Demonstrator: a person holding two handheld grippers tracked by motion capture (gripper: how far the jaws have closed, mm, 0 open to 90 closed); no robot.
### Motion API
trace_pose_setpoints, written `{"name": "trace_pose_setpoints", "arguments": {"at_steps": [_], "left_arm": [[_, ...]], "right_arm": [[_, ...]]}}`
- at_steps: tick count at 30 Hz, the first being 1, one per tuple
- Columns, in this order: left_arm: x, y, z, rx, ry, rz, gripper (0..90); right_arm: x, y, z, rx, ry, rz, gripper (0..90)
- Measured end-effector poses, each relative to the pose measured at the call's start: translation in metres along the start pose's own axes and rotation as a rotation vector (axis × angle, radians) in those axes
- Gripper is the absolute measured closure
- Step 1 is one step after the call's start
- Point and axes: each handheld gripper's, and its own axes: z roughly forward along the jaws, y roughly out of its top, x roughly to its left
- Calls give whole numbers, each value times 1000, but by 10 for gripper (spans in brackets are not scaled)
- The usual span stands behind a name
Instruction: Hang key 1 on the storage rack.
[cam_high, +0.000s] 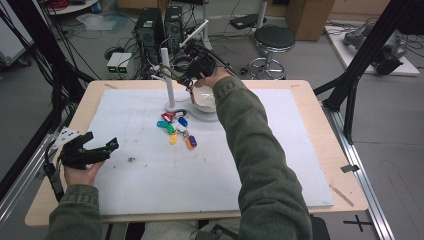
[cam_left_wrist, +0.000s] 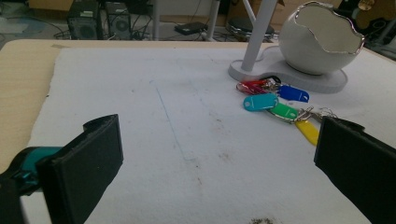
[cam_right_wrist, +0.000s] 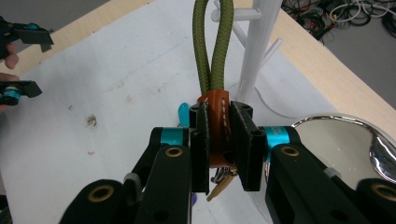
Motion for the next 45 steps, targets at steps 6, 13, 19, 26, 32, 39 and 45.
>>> {"name": "trace_pose_setpoints", "arguments": {"at_steps": [6,13,19,26,32,39,45], "left_arm": [[0,0,0,6,3,4,17],[-1,0,1,9,4,8,17],[0,0,1,10,5,2,17],[0,0,2,11,2,5,17],[0,-1,1,15,7,8,17],[-1,-1,1,16,8,12,17],[-2,-1,2,20,6,15,17]], "right_arm": [[-5,2,14,14,-10,9,780],[-10,3,27,13,-31,14,778],[-9,1,45,1,-54,-1,778],[-9,3,56,-18,-75,11,773],[-13,-5,56,-40,-58,55,325],[-18,-17,40,-52,-84,114,16],[-19,-30,27,-74,-111,135,5]]}}
